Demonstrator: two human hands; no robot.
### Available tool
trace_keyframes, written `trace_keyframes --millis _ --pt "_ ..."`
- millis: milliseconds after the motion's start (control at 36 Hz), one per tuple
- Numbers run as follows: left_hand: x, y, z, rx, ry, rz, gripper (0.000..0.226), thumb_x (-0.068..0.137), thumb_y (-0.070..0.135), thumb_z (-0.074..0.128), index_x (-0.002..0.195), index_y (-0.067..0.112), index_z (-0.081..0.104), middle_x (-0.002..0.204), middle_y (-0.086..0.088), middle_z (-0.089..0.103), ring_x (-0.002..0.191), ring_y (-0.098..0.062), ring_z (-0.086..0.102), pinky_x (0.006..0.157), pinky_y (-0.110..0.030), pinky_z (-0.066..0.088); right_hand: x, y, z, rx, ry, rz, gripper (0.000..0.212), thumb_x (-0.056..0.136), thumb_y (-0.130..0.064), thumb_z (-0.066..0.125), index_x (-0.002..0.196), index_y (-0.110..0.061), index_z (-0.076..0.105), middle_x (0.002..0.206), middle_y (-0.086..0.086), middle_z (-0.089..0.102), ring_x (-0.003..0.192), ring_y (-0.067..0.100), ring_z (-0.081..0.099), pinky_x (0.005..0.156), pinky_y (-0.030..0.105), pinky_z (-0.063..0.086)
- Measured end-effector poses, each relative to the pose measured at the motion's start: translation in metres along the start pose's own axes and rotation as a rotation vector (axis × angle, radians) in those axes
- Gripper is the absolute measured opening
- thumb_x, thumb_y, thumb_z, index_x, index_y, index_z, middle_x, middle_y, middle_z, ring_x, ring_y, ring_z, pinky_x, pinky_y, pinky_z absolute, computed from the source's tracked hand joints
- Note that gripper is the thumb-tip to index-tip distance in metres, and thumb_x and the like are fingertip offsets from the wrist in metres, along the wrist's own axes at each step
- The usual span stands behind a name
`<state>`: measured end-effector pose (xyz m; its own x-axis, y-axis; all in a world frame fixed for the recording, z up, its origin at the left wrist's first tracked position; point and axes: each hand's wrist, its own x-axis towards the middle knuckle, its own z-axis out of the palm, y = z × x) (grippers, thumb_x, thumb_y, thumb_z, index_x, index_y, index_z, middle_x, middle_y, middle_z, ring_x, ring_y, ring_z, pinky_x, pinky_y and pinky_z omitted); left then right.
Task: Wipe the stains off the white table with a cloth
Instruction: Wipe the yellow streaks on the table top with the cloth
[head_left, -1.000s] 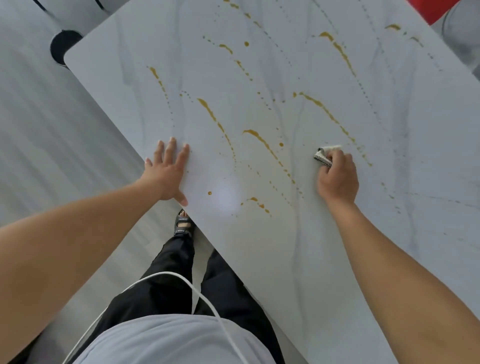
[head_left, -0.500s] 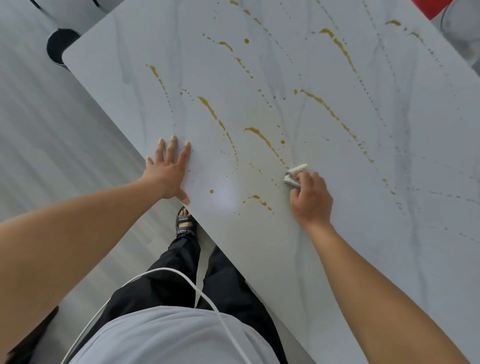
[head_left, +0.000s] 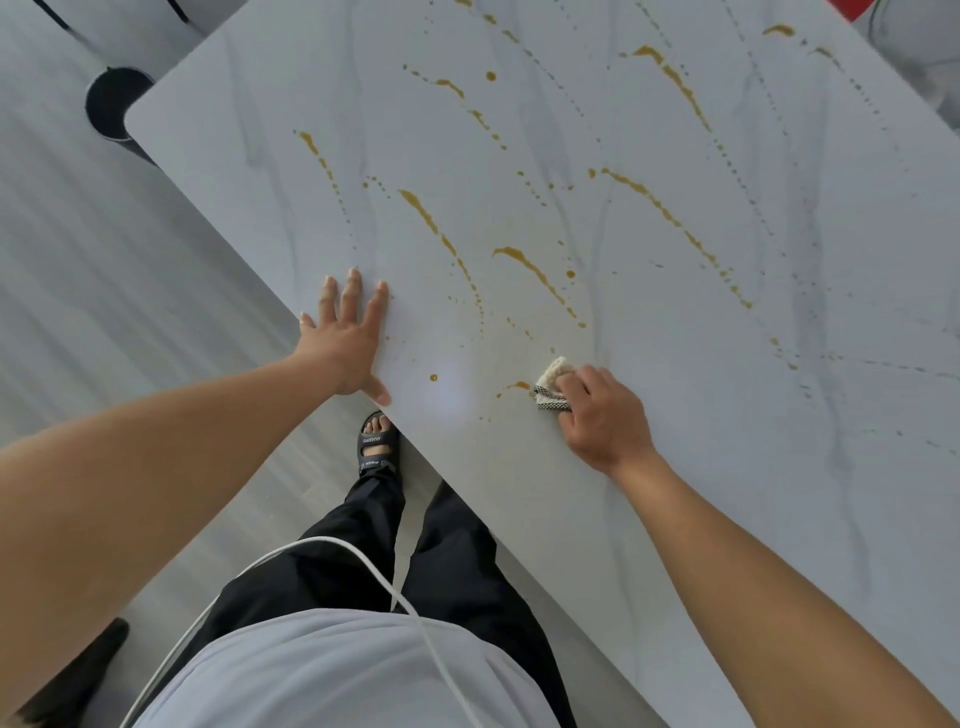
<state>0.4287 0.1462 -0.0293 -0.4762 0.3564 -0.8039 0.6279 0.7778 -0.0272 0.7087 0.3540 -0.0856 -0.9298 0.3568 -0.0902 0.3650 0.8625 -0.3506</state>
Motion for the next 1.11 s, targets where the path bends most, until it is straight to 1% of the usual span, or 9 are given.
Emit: trace_keyframes --millis 167,306,361,528,694,778,861,972,1111 --pt "-0.001 0.0 0.0 -0.016 0.002 0.006 0.161 0.059 0.055 0.094 0.155 0.028 -0.032 0.16 -0.007 -0.043 0.149 -0.038 -0.034 0.122 -0.068 0.006 0.004 -0.014 0.002 0.09 0.14 0.419 0.029 0.075 -0.022 0.043 0.094 -0.009 0.061 0.09 0.01 0.058 0.082 0.035 0.056 0.055 0.036 0.047" --pt "0.0 -0.002 0.002 -0.021 0.014 0.015 0.16 0.06 0.055 0.094 0.155 0.028 -0.032 0.16 -0.007 -0.043 0.149 -0.038 -0.033 0.122 -0.068 0.006 -0.013 -0.037 0.013 0.047 -0.025 0.057 0.027 0.077 -0.022 0.045 0.094 -0.01 0.062 0.089 0.006 0.058 0.077 0.03 0.055 0.051 0.038 0.049" --pt "0.0 -0.002 0.002 -0.012 0.014 0.017 0.159 0.06 0.055 0.093 0.155 0.028 -0.033 0.16 -0.007 -0.043 0.149 -0.038 -0.033 0.122 -0.068 0.006 -0.014 -0.035 0.012 0.064 -0.038 0.027 0.028 0.077 -0.023 0.045 0.095 -0.011 0.063 0.091 0.004 0.059 0.08 0.029 0.056 0.052 0.037 0.05" --pt "0.0 -0.003 0.004 -0.008 0.029 0.024 0.16 0.06 0.056 0.094 0.155 0.028 -0.032 0.16 -0.007 -0.041 0.15 -0.038 -0.033 0.122 -0.068 0.006 -0.008 -0.046 0.013 0.207 0.122 0.506 0.03 0.077 -0.023 0.043 0.098 -0.012 0.061 0.098 0.007 0.059 0.091 0.032 0.056 0.062 0.037 0.048" --pt "0.0 -0.005 0.005 -0.014 0.032 0.027 0.16 0.06 0.055 0.094 0.155 0.029 -0.031 0.161 -0.006 -0.041 0.15 -0.038 -0.033 0.122 -0.068 0.007 -0.024 -0.08 0.024 0.104 -0.048 0.158 0.027 0.077 -0.023 0.042 0.095 -0.011 0.06 0.089 0.005 0.056 0.074 0.026 0.053 0.049 0.03 0.041" --pt "0.0 -0.005 0.004 -0.017 0.036 0.034 0.16 0.06 0.055 0.094 0.156 0.028 -0.031 0.161 -0.007 -0.04 0.15 -0.038 -0.033 0.122 -0.069 0.006 -0.025 -0.084 0.023 0.112 -0.106 0.074 0.028 0.074 -0.021 0.045 0.096 -0.014 0.061 0.091 0.001 0.056 0.078 0.025 0.054 0.05 0.029 0.043" --pt "0.0 -0.007 0.005 -0.017 0.042 0.042 0.159 0.059 0.056 0.093 0.156 0.028 -0.031 0.162 -0.007 -0.04 0.15 -0.038 -0.032 0.121 -0.069 0.007 -0.022 -0.079 0.023 0.157 -0.066 0.204 0.022 0.077 -0.019 0.051 0.096 -0.014 0.061 0.092 0.001 0.057 0.081 0.026 0.055 0.053 0.029 0.041" --pt "0.0 -0.007 0.005 -0.014 0.045 0.047 0.159 0.06 0.056 0.093 0.156 0.028 -0.031 0.161 -0.007 -0.04 0.15 -0.039 -0.032 0.121 -0.069 0.007 -0.023 -0.092 0.028 0.18 0.077 0.465 0.031 0.078 -0.025 0.041 0.098 -0.012 0.061 0.095 0.007 0.059 0.084 0.03 0.055 0.059 0.034 0.045" --pt "0.001 -0.008 0.006 -0.013 0.051 0.054 0.159 0.06 0.057 0.093 0.156 0.028 -0.031 0.162 -0.007 -0.039 0.15 -0.039 -0.032 0.121 -0.069 0.007 -0.039 -0.107 0.042 0.077 -0.073 -0.004 0.029 0.072 -0.013 0.064 0.102 -0.014 0.061 0.094 0.006 0.06 0.08 0.027 0.056 0.057 0.034 0.05"
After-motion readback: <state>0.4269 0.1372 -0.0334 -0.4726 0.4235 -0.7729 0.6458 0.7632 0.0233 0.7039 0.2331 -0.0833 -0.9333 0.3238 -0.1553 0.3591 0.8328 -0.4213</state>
